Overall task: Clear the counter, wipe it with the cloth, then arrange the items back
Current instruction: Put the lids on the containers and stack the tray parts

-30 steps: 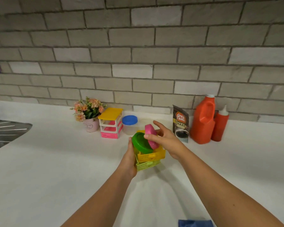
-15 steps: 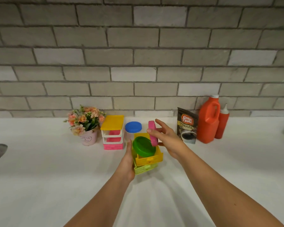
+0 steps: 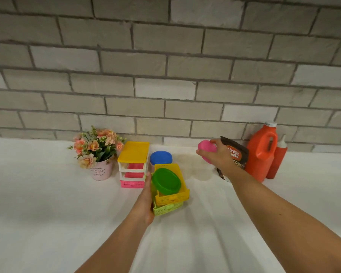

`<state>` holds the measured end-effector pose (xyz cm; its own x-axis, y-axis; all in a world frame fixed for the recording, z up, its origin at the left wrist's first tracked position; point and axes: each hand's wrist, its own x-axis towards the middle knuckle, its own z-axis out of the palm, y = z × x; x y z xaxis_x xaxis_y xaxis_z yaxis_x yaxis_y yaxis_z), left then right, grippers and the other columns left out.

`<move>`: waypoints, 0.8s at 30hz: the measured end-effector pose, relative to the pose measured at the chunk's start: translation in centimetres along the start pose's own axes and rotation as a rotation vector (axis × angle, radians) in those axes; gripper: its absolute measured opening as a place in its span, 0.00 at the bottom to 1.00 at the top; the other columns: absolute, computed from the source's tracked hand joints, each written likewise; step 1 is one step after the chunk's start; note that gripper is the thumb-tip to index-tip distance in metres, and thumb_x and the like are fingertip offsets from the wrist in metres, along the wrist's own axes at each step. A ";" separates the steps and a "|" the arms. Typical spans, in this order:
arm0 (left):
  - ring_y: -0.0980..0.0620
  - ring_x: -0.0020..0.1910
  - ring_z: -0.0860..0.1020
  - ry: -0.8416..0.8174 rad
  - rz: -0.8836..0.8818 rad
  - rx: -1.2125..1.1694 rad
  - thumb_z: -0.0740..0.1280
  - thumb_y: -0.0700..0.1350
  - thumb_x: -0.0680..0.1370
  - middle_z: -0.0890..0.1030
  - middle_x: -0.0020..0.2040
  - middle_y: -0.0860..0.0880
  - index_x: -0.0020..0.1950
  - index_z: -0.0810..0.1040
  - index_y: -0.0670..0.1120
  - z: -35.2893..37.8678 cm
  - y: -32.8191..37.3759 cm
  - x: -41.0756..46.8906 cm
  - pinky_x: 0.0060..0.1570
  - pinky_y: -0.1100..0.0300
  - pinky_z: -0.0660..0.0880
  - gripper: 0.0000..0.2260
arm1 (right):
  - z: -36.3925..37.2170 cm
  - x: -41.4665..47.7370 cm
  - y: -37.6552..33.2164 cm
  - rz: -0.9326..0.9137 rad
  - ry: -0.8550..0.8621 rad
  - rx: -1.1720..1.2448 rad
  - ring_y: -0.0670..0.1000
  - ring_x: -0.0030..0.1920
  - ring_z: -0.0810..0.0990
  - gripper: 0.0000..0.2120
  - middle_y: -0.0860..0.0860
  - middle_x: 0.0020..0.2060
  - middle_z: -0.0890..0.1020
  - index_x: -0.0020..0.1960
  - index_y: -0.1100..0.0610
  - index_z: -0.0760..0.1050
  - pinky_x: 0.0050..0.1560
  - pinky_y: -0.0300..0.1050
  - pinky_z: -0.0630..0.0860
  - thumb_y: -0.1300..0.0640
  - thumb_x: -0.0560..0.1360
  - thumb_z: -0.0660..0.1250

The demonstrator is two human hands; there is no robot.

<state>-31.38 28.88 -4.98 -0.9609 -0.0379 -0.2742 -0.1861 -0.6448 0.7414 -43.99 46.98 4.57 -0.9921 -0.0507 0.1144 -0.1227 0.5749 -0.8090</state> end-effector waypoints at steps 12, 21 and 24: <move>0.41 0.59 0.77 0.030 0.029 0.010 0.53 0.66 0.76 0.80 0.59 0.41 0.63 0.77 0.45 -0.3 0.1 1.7 0.65 0.42 0.69 0.30 | 4.1 3.6 3.9 -0.134 -0.044 -0.561 0.61 0.64 0.65 0.30 0.60 0.64 0.66 0.72 0.50 0.60 0.63 0.51 0.66 0.43 0.74 0.64; 0.42 0.60 0.78 0.027 -0.022 0.012 0.51 0.66 0.76 0.81 0.59 0.42 0.63 0.77 0.48 -0.2 -0.6 2.3 0.63 0.44 0.71 0.30 | 4.9 4.7 6.3 -0.156 -0.178 -0.738 0.62 0.73 0.55 0.24 0.60 0.74 0.53 0.75 0.46 0.52 0.72 0.57 0.56 0.42 0.80 0.47; 0.44 0.55 0.80 0.024 -0.027 0.021 0.51 0.66 0.76 0.82 0.57 0.43 0.61 0.78 0.49 0.1 -0.6 2.3 0.60 0.45 0.73 0.29 | 4.7 4.7 5.9 -0.120 -0.210 -0.775 0.62 0.74 0.51 0.24 0.59 0.75 0.51 0.75 0.46 0.50 0.73 0.59 0.52 0.42 0.81 0.44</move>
<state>-33.49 29.26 -5.99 -0.9504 -0.0390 -0.3087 -0.2165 -0.6297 0.7460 -49.45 46.24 -2.36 -0.9666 -0.2561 0.0026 -0.2532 0.9540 -0.1604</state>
